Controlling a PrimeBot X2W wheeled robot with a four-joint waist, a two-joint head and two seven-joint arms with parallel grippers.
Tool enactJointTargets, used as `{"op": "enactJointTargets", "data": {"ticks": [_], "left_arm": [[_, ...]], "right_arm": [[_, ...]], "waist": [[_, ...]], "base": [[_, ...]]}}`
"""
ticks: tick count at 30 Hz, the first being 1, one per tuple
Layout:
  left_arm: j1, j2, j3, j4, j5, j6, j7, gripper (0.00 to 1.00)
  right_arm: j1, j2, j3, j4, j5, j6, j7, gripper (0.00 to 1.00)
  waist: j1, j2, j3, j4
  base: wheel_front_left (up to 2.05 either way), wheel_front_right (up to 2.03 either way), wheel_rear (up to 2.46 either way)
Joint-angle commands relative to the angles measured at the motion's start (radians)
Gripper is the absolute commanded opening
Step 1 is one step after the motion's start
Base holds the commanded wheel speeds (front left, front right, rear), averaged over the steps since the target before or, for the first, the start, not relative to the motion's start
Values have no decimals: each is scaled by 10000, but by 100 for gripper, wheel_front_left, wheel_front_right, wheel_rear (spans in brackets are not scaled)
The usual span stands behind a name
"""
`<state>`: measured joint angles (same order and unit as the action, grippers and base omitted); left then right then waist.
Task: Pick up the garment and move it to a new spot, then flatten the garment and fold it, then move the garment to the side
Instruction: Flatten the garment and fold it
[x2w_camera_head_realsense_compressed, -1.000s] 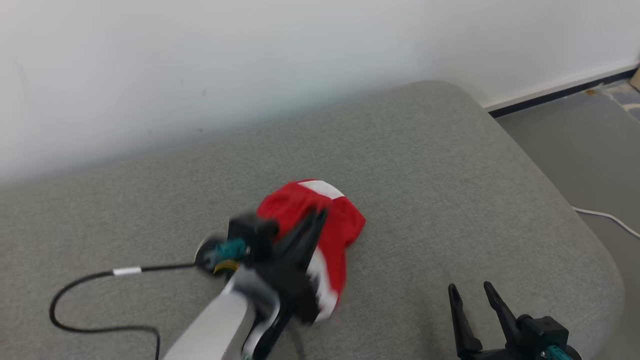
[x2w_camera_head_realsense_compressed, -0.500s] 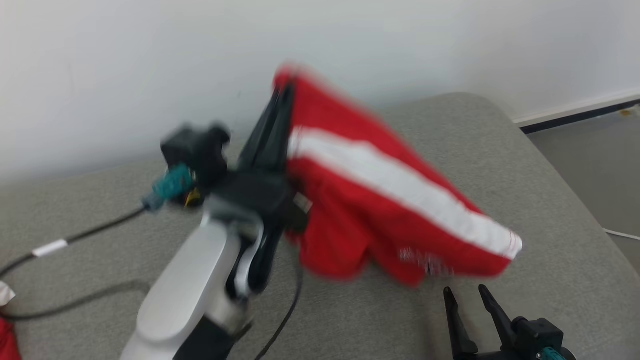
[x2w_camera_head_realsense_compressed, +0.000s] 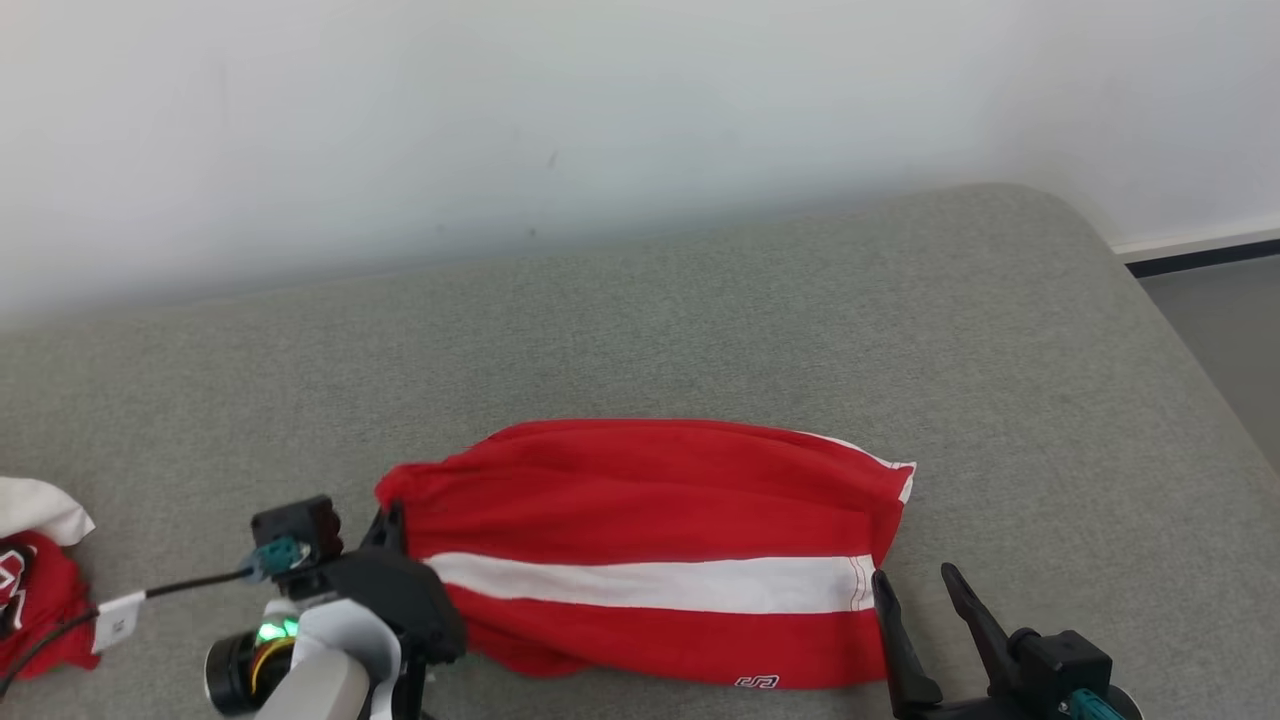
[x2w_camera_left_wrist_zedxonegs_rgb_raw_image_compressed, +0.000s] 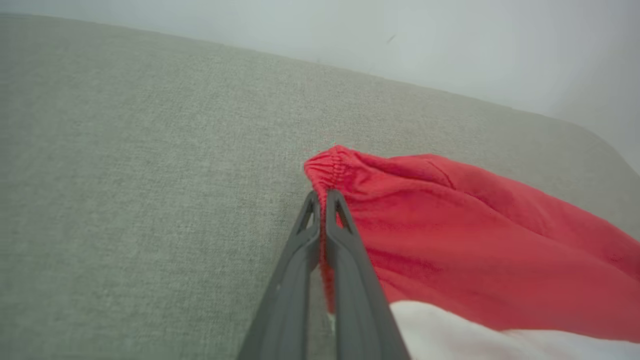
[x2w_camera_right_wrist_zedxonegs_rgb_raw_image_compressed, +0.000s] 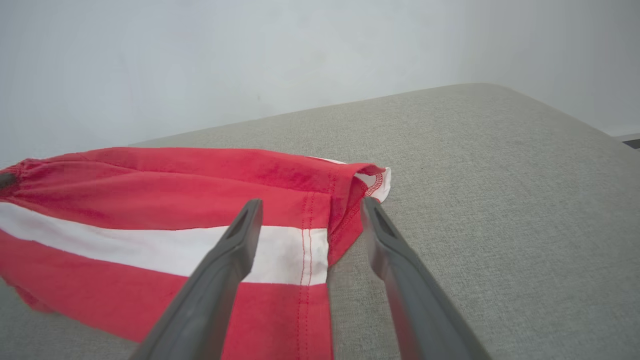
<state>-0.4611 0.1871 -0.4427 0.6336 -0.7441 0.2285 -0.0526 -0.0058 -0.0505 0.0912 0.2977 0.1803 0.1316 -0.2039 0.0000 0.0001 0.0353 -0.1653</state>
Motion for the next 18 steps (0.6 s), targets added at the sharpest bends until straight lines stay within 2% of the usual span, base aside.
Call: {"op": "enactJointTargets", "data": {"ticks": [1,2,3,7,10,14,18], "left_arm": [[290,25,86,102,-157,-40,-31,0],[370,15,146,141,-267,-78,-57,34],[431,9,193,177,-335,-137,-105,100],[857,71,110,254,-354,-318,-181,100],[1123,319,65,-32,-377,-564,-189,100],[1447,714,-12,-465,-389,-819,56,100],[1458,755,-69,-701,-583,-988,405,100]], "right_arm": [[-58,6,19,-29,22,-18,-4,100],[-48,5,18,-38,21,-18,-4,100],[-40,3,3,-40,13,-18,-1,100],[63,5,-110,-113,-56,-18,62,100],[192,5,-304,-260,-138,-18,103,100],[289,3,-415,-419,-205,-18,181,100],[300,5,-372,-495,-194,-18,256,100]], "waist": [[0,-1,9,75],[0,-1,10,105],[0,-1,9,140],[0,-1,-48,339],[0,-1,-77,536],[0,-1,-87,749],[0,-1,-47,861]], "base": [[0,0,0],[0,0,0],[0,0,0],[0,0,0],[0,0,0],[0,0,0],[0,0,0]]}}
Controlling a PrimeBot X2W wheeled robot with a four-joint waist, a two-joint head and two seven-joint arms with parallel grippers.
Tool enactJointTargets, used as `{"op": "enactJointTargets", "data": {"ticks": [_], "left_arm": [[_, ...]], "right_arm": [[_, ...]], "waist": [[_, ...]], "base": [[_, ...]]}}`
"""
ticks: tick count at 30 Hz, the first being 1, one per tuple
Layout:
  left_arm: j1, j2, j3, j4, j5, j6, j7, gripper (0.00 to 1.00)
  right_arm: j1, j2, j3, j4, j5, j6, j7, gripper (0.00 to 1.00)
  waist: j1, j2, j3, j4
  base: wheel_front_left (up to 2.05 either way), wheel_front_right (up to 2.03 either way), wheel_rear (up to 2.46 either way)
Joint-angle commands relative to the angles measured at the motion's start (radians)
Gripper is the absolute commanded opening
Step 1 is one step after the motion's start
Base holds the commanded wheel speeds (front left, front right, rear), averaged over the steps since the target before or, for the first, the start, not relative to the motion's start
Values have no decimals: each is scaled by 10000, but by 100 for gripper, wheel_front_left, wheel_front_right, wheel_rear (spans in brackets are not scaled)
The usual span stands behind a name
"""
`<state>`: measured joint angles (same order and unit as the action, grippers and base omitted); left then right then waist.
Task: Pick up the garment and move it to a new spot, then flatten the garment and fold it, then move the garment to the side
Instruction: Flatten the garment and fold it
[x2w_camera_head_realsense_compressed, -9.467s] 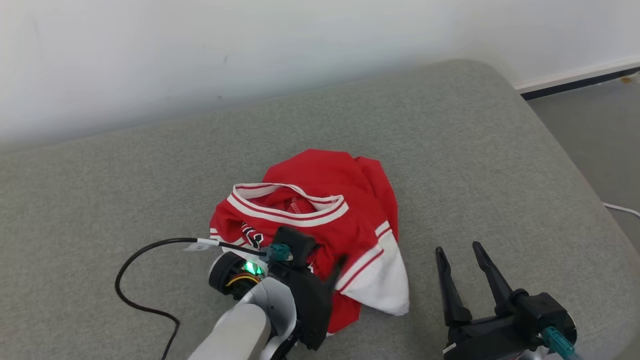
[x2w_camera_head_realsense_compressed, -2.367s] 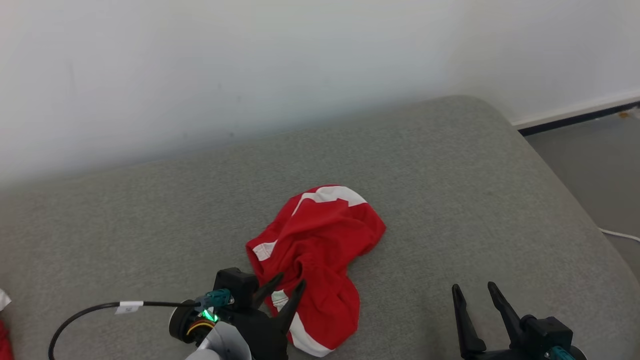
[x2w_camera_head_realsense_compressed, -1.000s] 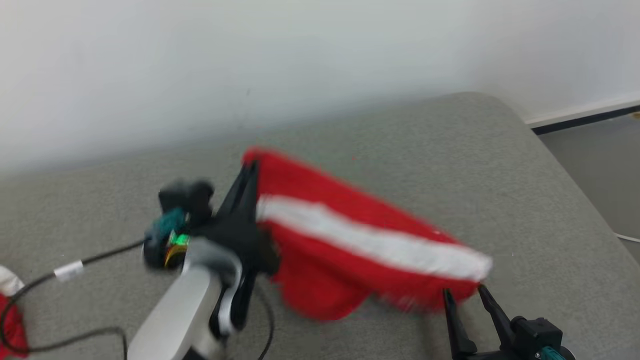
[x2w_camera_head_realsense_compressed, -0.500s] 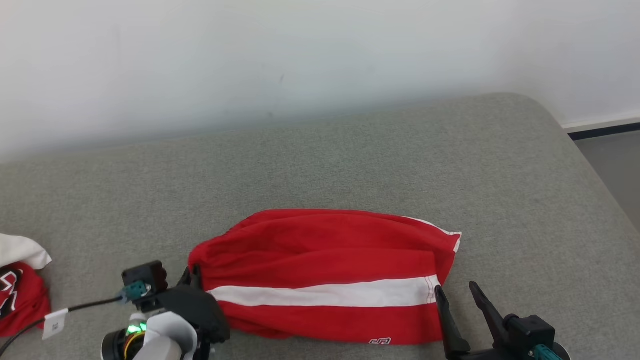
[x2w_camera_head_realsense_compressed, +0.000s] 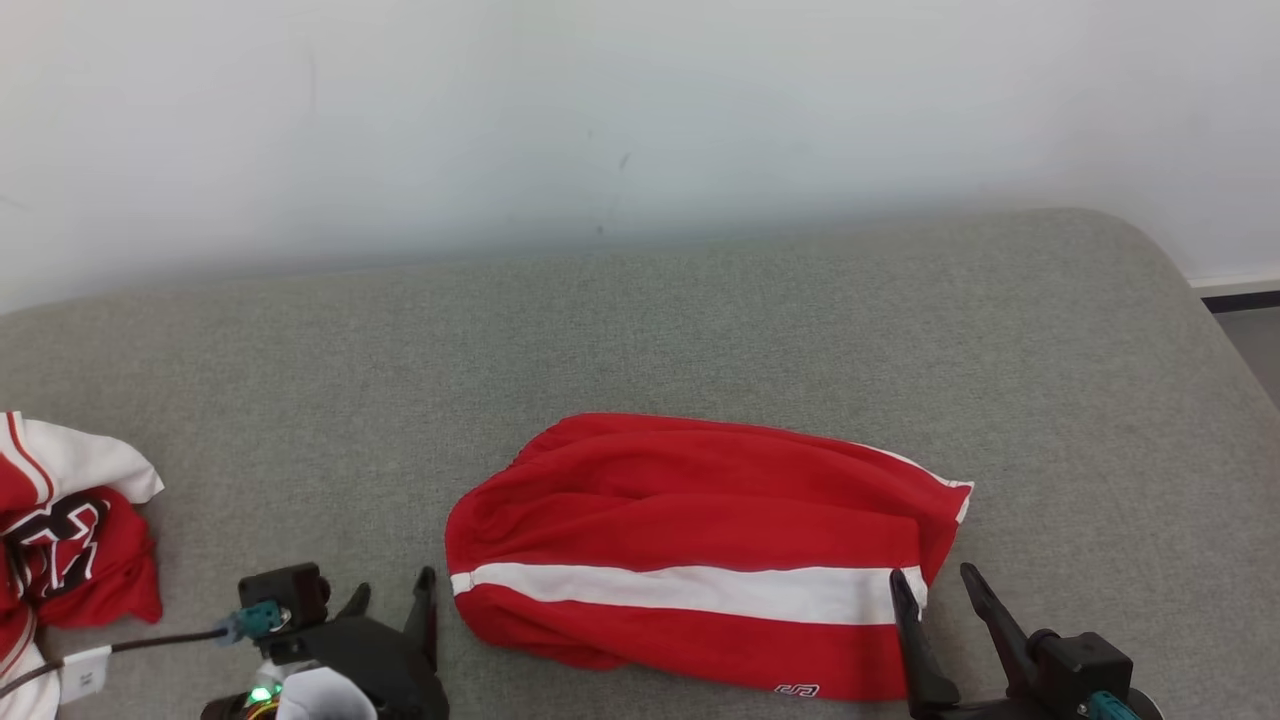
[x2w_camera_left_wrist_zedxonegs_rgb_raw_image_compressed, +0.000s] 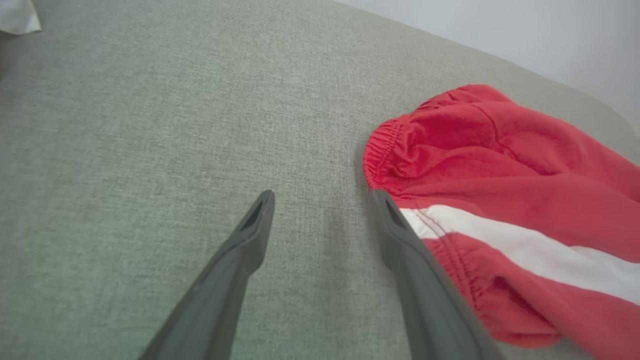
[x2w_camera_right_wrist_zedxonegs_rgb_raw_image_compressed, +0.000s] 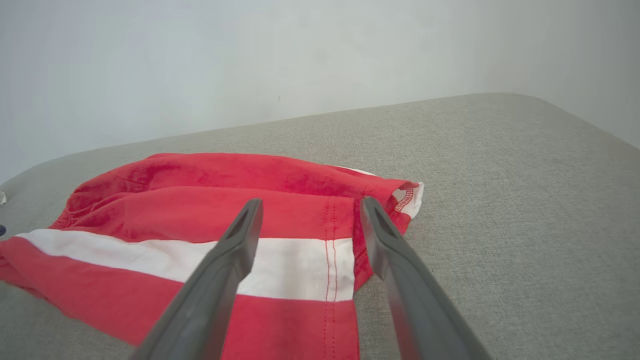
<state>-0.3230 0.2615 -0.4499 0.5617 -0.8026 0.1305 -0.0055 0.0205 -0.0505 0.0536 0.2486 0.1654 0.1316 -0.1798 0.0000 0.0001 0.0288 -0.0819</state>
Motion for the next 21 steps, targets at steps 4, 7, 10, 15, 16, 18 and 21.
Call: {"op": "enactJointTargets", "data": {"ticks": [4,7,10,15,16,18,21], "left_arm": [[-344,-114,-170,-161,-84,17,542,100],[-393,-54,-414,-241,-110,84,1281,100],[-251,206,-654,-352,-181,118,2146,100],[-8,512,-829,-690,-205,295,2881,100],[50,551,-865,-759,-217,329,3001,100],[112,607,-968,-901,-239,305,3224,100],[226,735,-1147,-1140,-109,325,3445,91]], "right_arm": [[-58,5,188,-87,6,-18,57,100],[-84,2,192,-96,-3,-18,94,100],[-24,6,100,-116,-57,-18,85,100],[6,5,77,-78,-32,-18,59,100],[8,5,97,-79,-17,-18,53,100],[-1,5,121,-77,19,-18,41,100],[-38,5,135,-69,34,-18,41,100]], "waist": [[0,-1,137,-52],[0,-1,190,-195],[0,-1,212,-317],[0,-1,196,-457],[0,-1,194,-478],[0,-1,189,-509],[0,-1,206,-529]], "base": [[0,0,0],[0,0,0],[0,0,0],[0,0,0],[0,0,0],[0,0,0],[0,0,0]]}}
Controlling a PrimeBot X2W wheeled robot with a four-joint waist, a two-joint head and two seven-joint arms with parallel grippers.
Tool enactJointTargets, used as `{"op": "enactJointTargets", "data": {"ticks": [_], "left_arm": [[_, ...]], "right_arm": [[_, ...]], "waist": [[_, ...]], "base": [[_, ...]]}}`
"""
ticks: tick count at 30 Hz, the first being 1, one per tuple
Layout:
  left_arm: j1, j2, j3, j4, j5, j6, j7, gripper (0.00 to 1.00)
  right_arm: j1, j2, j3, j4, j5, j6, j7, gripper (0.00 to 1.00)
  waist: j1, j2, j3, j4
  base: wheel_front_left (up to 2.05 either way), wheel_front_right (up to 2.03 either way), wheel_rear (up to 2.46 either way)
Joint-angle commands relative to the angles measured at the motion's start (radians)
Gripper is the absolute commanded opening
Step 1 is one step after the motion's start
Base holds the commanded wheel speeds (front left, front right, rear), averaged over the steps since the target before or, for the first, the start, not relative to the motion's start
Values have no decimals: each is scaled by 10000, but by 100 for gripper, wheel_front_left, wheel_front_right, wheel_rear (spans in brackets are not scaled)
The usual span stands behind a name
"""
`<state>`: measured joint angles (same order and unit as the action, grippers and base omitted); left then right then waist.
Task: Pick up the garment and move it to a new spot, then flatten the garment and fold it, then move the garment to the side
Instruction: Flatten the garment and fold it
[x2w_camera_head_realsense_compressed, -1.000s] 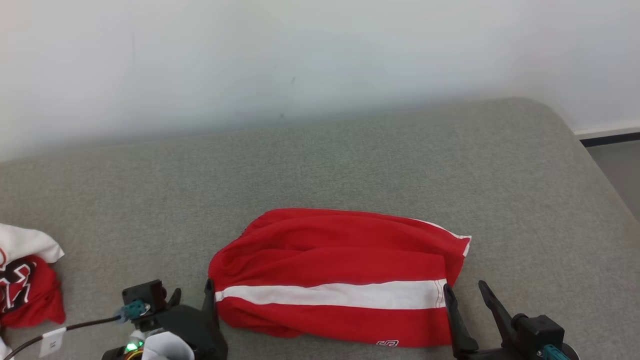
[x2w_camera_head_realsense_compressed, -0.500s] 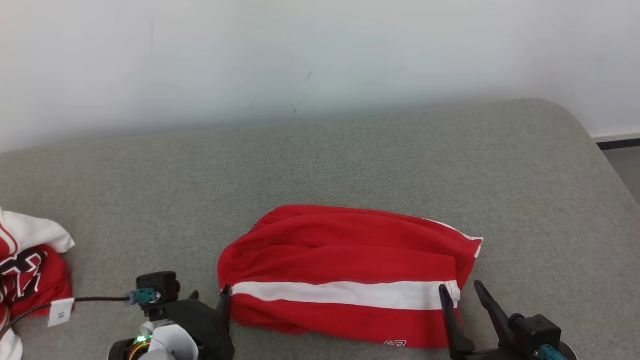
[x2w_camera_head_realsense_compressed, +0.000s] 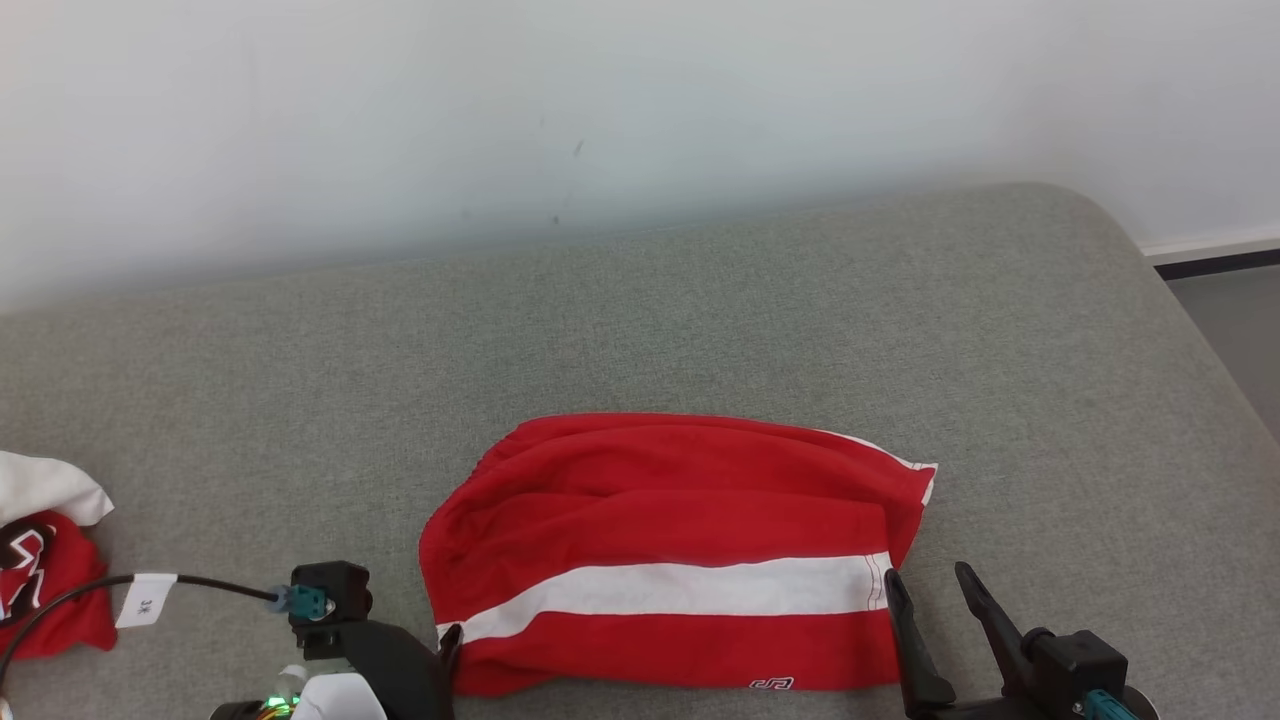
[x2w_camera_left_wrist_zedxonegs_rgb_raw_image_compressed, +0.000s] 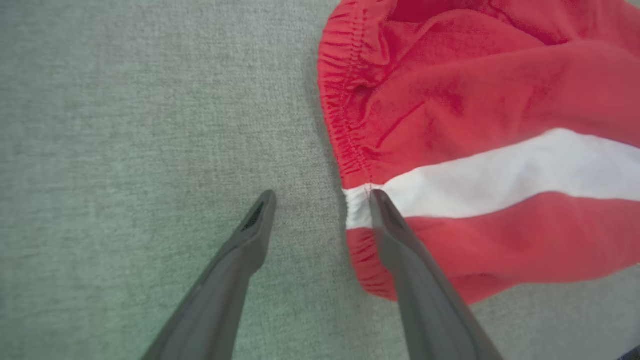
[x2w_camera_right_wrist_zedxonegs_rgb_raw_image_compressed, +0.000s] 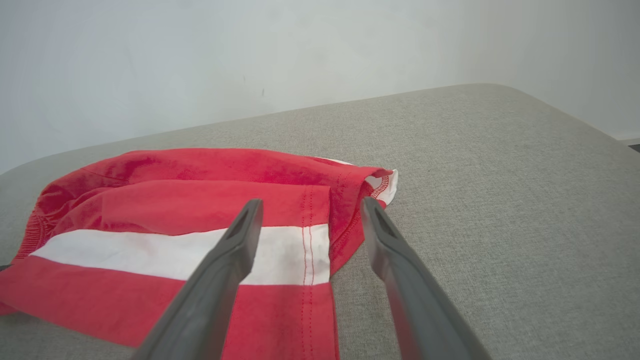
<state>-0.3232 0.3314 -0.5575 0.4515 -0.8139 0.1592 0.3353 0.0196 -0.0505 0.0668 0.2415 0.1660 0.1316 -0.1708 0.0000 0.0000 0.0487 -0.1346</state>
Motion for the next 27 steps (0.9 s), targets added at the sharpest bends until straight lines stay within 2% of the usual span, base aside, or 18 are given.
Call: {"op": "enactJointTargets", "data": {"ticks": [1,2,4,5,6,12,21,25,27], "left_arm": [[254,55,-117,-120,41,41,99,72],[273,79,-133,-176,65,56,105,48],[252,110,-171,-280,96,45,113,30],[270,103,-196,-324,110,69,123,8],[293,94,-223,-361,124,88,133,0],[454,87,-324,-784,203,32,-105,0],[846,-72,-288,-1505,384,234,-941,0],[955,-61,-367,-1784,680,424,-1314,0],[964,-261,-437,-1949,728,517,-1484,0]], "right_arm": [[-41,5,2,4,26,-18,-42,100],[-49,5,2,5,16,-18,-42,100],[-71,5,0,2,-18,-18,-42,100],[-79,5,-7,-2,-36,-18,-40,100],[-90,5,-9,-13,-61,-18,-33,100],[-258,5,26,-235,-274,-18,325,100],[-436,2,-867,-882,-669,-18,1616,100],[-542,5,-1619,-839,-763,-18,2786,100],[-537,18,-1768,-705,-1125,-18,3484,100]], "waist": [[0,0,14,-2],[0,0,24,-2],[0,0,40,2],[0,0,48,7],[0,0,56,13],[0,0,177,81],[0,0,468,380],[0,0,755,534],[0,0,888,667]], "base": [[0,0,0],[0,0,0],[0,0,0],[0,0,0],[0,0,0],[0,0,0],[0,0,0],[0,0,0],[0,0,0]]}}
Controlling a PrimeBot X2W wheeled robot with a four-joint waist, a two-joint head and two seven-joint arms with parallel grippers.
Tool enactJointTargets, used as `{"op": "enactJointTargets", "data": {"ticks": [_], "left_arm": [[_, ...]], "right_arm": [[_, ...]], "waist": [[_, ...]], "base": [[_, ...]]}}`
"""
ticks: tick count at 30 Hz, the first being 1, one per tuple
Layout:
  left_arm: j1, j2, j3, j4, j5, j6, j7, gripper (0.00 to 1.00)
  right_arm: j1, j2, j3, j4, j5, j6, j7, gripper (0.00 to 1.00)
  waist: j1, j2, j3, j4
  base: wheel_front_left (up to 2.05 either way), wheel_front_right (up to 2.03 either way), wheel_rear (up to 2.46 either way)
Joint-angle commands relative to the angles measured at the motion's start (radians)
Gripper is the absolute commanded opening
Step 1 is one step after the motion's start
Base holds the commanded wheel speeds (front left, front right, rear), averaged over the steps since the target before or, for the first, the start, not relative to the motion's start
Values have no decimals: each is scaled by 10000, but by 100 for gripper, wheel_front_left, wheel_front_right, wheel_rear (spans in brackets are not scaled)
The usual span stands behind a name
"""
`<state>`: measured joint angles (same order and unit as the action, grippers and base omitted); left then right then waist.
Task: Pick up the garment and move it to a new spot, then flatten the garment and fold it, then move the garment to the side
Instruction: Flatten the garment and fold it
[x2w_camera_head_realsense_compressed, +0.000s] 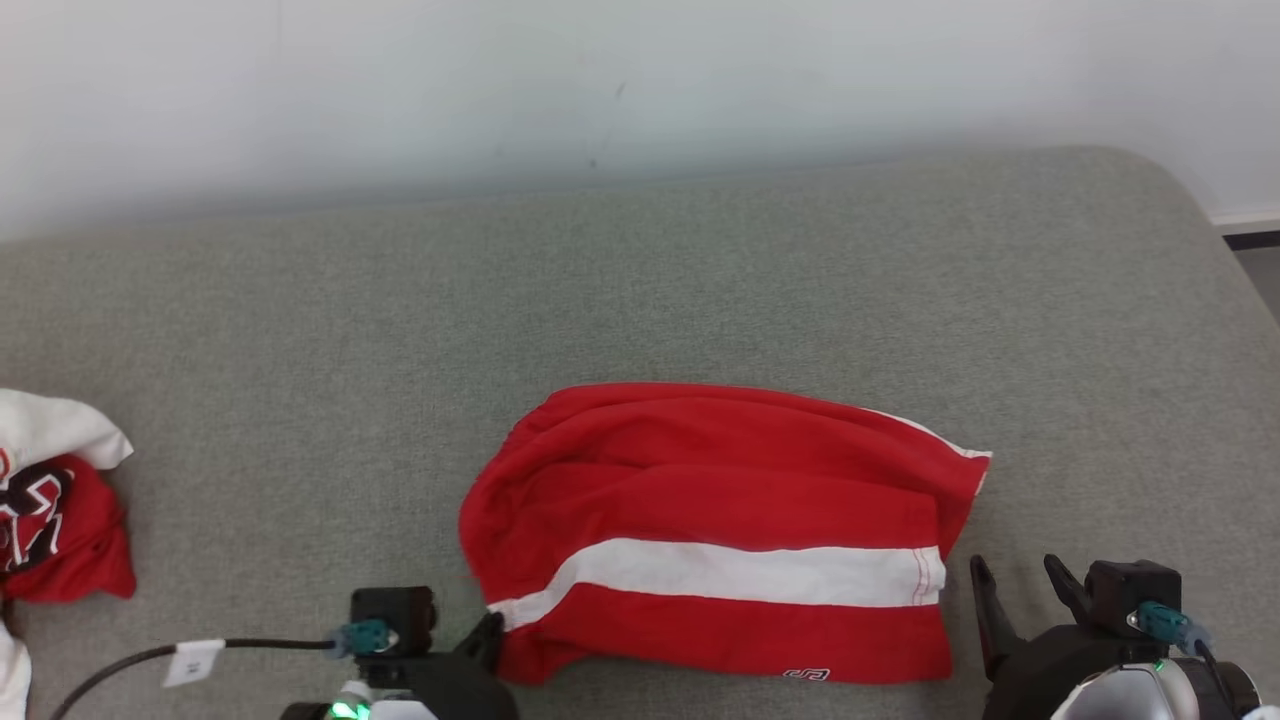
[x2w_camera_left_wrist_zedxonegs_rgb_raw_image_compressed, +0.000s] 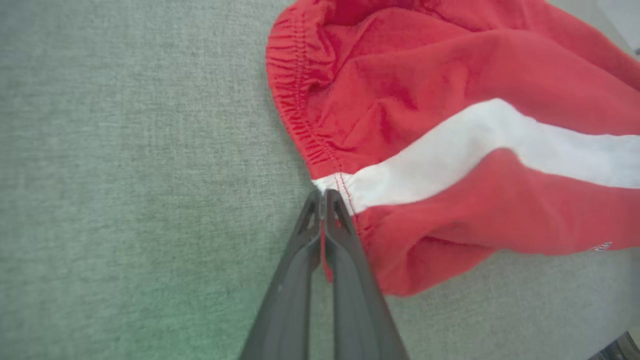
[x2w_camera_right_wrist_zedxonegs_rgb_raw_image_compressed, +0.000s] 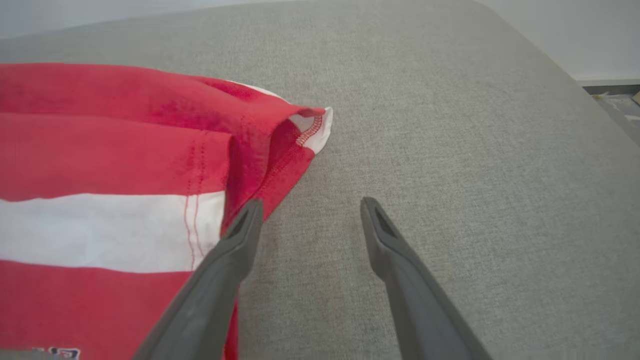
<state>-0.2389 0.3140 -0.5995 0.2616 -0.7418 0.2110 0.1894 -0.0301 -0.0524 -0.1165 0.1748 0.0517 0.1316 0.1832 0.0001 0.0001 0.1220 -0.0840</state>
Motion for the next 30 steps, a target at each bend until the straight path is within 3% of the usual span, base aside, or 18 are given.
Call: {"op": "enactJointTargets", "data": {"ticks": [1,16,17,18,20,23,25,29,30], "left_arm": [[126,-157,-85,-100,71,28,-64,0],[54,-252,-128,237,-33,75,-225,0],[56,-246,-126,257,-41,79,-226,0],[59,-243,-126,267,-54,80,-228,0],[56,-239,-122,288,-77,80,-229,0],[36,-242,-119,295,-89,90,-247,0],[21,-235,-105,302,-89,111,-260,0],[24,-232,-108,301,-102,121,-292,0],[24,-231,-107,300,-105,118,-311,0]], "right_arm": [[-100,35,-83,-29,-11,-18,128,100],[232,21,1102,-330,324,-18,892,100],[264,25,1134,-360,348,-18,916,96],[307,27,1157,-384,364,-18,942,83],[341,22,1170,-405,390,-18,985,68],[321,25,1222,-395,399,-19,1048,60],[274,25,1256,-350,412,-19,1074,47],[196,24,1233,-227,413,-19,1033,45],[184,24,1220,-204,388,-19,1001,31]], "waist": [[-1,-1,229,232],[-1,-1,472,384],[-1,-1,457,373],[-1,-1,442,363],[-1,-1,413,346],[-1,-1,382,334],[-1,-1,364,334],[-1,-1,344,354],[-1,-1,339,361]], "base": [[0,0,0],[0,0,0],[0,0,0],[0,0,0],[0,0,0],[0,0,0],[0,0,0],[0,0,0],[0,0,0]]}}
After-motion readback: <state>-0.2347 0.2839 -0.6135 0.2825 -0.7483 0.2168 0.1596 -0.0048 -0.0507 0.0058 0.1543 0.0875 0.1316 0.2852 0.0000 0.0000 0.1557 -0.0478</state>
